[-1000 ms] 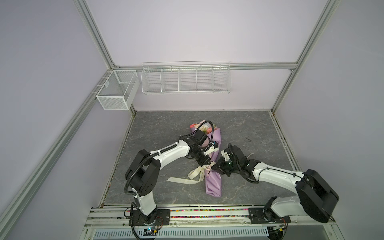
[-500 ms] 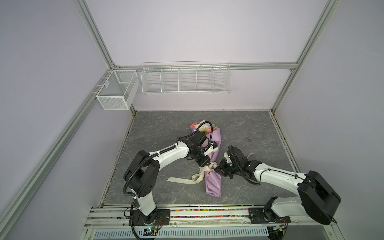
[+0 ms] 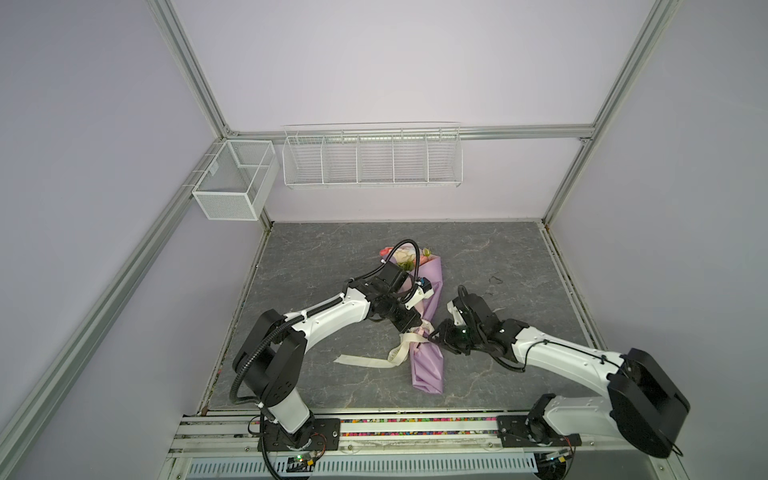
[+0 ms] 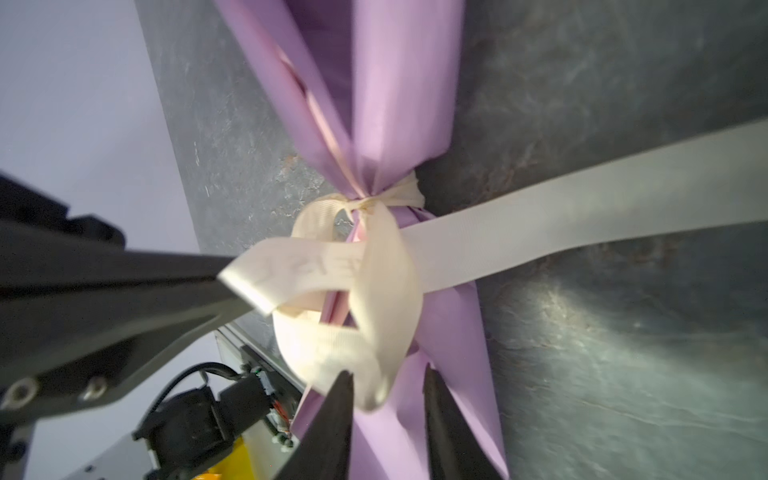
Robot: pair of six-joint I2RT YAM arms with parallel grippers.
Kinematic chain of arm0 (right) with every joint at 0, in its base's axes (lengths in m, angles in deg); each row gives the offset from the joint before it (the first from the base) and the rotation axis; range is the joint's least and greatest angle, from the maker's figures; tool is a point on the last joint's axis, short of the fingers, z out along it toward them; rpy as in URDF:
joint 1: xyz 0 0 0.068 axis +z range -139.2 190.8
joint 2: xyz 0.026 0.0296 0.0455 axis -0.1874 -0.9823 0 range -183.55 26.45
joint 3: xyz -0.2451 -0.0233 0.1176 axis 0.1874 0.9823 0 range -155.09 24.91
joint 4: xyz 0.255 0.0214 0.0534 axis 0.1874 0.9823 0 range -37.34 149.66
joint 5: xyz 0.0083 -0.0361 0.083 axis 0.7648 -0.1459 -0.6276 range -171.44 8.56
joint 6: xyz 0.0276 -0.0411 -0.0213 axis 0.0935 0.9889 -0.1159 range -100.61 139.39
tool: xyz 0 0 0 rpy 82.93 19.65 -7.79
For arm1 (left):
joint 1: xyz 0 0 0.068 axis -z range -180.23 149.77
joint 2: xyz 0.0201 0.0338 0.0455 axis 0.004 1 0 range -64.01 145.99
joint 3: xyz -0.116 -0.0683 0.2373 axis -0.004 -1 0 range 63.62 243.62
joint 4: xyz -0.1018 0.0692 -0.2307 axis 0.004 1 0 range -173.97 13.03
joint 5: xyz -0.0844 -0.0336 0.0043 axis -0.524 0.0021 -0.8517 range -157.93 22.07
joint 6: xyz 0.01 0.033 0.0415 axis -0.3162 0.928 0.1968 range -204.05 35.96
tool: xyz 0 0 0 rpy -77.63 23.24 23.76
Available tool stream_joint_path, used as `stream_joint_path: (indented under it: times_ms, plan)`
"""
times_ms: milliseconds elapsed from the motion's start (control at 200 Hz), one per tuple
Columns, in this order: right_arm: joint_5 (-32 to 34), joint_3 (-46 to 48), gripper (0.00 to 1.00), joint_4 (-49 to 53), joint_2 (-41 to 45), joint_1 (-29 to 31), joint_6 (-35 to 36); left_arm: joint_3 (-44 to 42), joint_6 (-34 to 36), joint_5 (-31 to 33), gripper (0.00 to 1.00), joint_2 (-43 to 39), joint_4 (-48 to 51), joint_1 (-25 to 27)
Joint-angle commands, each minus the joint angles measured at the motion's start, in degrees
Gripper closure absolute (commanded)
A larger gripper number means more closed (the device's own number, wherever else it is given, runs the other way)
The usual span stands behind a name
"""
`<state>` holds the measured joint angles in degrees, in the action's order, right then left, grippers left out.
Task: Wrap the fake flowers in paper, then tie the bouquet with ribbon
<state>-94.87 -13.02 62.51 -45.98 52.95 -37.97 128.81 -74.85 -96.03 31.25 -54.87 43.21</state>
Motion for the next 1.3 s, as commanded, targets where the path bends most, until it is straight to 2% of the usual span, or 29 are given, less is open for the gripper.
stream_joint_path:
  times_ms: [0,40,120,210,305,500,560,690,900,1075,1295]
  plan:
    - [6.95,-2.81,0.50,6.73,4.28,0.05,12.60,-0.34,-0.89,-2.12,0.93,0.60,-0.67,-0.20]
    - [8.12,-3.46,0.46,7.72,5.18,-0.07,16.82,-0.28,-0.94,-2.21,0.93,0.90,-0.62,-0.20]
    - [10.73,-4.54,0.46,8.87,5.56,-0.22,26.47,-0.43,-1.31,-2.01,0.93,0.57,-0.99,-0.20]
    - [13.07,-4.38,0.52,6.26,5.10,-0.32,38.47,-0.70,-1.51,-1.70,0.93,-0.09,-1.90,-0.20]
    - [7.11,-0.05,0.50,-2.48,5.86,-0.18,53.89,-0.50,-1.66,-2.03,0.93,-0.12,-1.86,-0.20]
    - [5.50,4.05,0.46,-12.79,4.84,-0.32,70.84,-0.93,-2.70,-2.68,0.93,0.01,-2.96,-0.21]
    - [6.53,4.18,0.47,-15.03,3.44,-0.38,72.34,-0.86,-3.00,-2.84,0.93,0.17,-3.17,-0.20]
    - [3.54,4.52,0.47,-19.09,0.38,-0.55,74.85,-1.03,-3.03,-2.84,0.93,0.16,-3.50,-0.20]
    - [-0.19,4.86,0.51,-24.87,-3.49,-2.91,72.77,-0.96,-2.81,-3.23,0.93,0.36,-3.35,-0.20]
    - [-5.74,5.31,0.62,-26.76,-4.15,-5.56,69.86,-0.85,-2.67,-3.37,0.93,0.53,-3.35,-0.20]
    - [-10.68,4.90,0.63,-25.71,-4.98,-6.85,69.76,-0.50,-2.57,-3.98,0.93,0.57,-3.35,-0.29]
